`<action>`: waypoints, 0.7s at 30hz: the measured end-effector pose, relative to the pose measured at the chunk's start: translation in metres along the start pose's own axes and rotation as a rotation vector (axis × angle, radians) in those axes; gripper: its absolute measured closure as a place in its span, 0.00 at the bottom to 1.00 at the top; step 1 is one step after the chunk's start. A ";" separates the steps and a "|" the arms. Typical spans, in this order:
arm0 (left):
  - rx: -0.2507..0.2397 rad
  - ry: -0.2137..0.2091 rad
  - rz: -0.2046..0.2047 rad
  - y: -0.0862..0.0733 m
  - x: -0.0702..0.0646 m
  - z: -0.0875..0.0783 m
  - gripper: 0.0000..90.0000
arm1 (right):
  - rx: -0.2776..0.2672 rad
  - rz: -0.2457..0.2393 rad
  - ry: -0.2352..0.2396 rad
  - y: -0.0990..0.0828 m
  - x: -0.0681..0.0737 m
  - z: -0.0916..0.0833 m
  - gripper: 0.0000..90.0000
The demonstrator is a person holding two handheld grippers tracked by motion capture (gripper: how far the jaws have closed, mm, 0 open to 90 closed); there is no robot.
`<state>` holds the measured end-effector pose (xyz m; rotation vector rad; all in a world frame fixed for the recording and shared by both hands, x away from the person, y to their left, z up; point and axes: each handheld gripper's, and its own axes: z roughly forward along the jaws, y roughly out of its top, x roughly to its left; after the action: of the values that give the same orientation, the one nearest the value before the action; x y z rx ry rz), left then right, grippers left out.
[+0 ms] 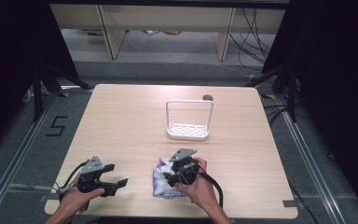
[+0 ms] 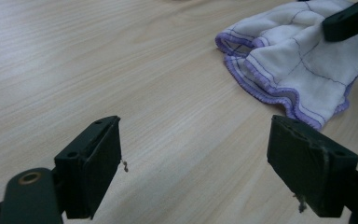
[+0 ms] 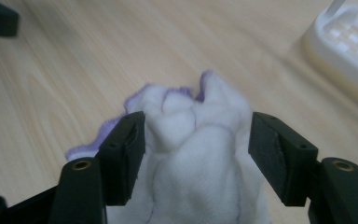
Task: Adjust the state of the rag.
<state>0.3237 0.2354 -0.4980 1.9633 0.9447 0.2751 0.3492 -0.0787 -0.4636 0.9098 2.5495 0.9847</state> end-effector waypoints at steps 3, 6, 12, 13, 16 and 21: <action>-0.003 0.016 -0.002 0.000 0.001 0.000 0.19 | -0.002 -0.018 -0.032 0.008 0.008 -0.012 0.41; -0.001 0.027 -0.008 0.000 0.002 -0.001 0.19 | -0.011 -0.089 0.032 0.021 0.032 -0.010 0.45; -0.002 0.030 -0.002 0.000 0.003 -0.002 0.19 | 0.019 -0.115 0.055 0.025 0.028 0.024 0.56; 0.006 0.024 -0.001 0.001 0.003 -0.003 0.19 | 0.039 -0.113 0.068 0.026 0.026 0.026 0.58; 0.000 0.028 -0.002 0.000 0.003 -0.002 0.19 | 0.047 -0.122 0.057 0.026 0.022 0.031 0.66; 0.012 0.026 -0.003 0.000 0.002 -0.003 0.19 | 0.061 -0.161 0.031 0.023 0.016 0.039 0.96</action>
<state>0.3239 0.2387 -0.4967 1.9730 0.9680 0.2949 0.3646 -0.0355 -0.4768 0.6963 2.6435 0.8851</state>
